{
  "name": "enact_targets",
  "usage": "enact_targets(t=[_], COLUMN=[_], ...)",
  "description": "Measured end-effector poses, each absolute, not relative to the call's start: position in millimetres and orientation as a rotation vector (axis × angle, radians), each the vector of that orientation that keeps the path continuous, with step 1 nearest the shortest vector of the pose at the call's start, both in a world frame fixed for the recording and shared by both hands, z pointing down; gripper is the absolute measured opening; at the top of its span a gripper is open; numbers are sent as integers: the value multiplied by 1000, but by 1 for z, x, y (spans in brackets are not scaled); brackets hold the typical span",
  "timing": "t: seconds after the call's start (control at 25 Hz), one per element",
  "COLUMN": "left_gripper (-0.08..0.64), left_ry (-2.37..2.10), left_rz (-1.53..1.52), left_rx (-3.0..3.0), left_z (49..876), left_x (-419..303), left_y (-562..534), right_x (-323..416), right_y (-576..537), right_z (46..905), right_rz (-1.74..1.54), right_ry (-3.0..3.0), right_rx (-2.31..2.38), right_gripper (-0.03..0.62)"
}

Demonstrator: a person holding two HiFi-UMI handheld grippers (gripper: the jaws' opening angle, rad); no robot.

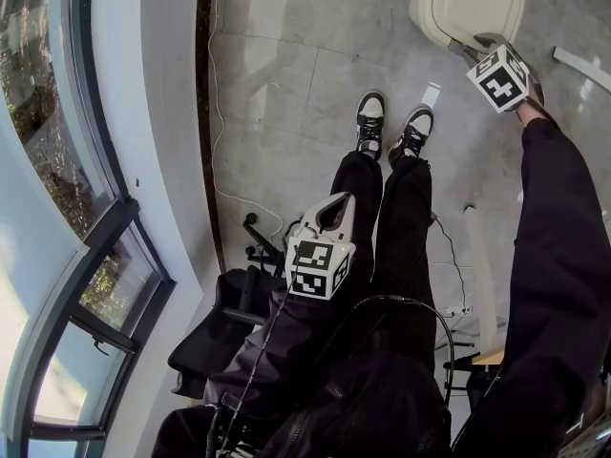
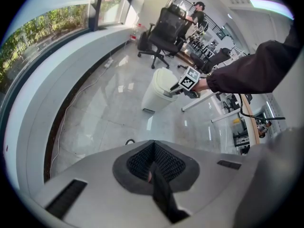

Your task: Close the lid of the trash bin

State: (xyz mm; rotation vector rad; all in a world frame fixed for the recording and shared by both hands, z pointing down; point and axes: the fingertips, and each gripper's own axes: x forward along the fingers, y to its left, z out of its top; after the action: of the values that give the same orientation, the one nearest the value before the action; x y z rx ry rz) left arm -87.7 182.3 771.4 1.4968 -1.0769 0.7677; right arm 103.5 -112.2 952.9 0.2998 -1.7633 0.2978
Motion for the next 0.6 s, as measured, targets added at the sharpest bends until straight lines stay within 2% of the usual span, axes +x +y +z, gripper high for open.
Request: enact_targets(t=[0.6], left_gripper=[2], left_ry=[-1073], left_rz=[765], left_rx=[1504], left_z=[772], left_x=[-87], left_y=[181], right_x=[103], right_y=[-112], right_z=[955], right_rz=[289], right_ry=[-1768], right_rx=[309], right_gripper=[156])
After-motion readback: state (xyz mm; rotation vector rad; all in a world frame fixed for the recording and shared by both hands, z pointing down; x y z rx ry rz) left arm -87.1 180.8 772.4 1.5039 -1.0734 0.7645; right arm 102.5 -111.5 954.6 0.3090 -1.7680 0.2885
